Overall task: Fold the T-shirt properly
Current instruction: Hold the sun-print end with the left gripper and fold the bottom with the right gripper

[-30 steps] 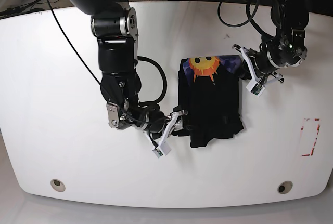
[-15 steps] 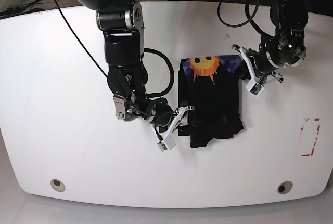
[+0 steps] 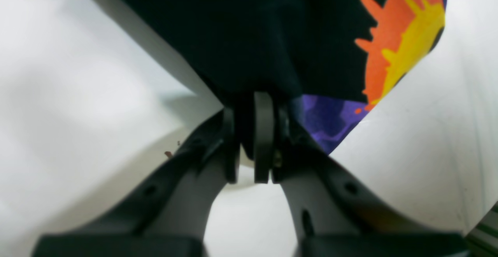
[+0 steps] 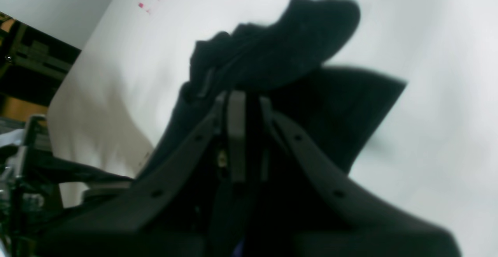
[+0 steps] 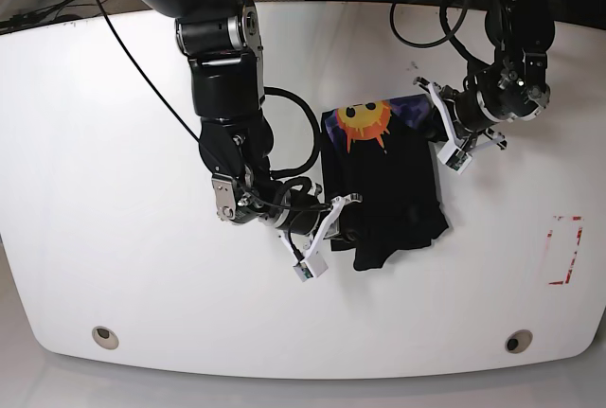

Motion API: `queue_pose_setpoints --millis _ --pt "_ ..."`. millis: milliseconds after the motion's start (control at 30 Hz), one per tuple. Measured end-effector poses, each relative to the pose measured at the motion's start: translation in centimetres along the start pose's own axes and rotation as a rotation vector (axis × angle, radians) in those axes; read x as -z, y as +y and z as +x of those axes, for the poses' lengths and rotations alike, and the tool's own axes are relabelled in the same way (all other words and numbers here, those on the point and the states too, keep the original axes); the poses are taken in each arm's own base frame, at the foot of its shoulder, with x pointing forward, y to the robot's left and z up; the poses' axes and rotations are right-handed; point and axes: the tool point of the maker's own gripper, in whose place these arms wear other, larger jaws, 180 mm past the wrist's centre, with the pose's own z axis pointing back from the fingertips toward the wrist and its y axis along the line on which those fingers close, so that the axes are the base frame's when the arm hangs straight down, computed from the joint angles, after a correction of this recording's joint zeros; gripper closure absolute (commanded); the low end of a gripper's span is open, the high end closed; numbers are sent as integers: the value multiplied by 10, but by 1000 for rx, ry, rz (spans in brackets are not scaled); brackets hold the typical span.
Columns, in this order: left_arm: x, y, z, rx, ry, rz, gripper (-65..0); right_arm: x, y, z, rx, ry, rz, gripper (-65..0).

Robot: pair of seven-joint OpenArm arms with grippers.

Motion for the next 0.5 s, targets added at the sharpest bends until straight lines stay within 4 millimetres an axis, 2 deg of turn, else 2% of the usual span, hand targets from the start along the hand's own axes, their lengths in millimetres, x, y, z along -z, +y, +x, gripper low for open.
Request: queue_pose_setpoints --millis 200,300,367,500 --pt "0 0 0 -1 -1 -1 -43 -19 3 21 -71 -30 -21 0" --pt "0 0 1 -1 -2 -2 -43 -25 -3 28 -68 -51 -38 0" --pt "0 0 0 -1 -1 -1 -43 -30 -13 26 -64 -46 -58 0" --pt "0 0 0 -1 -1 -1 -43 -36 -41 5 -14 0 -95 0"
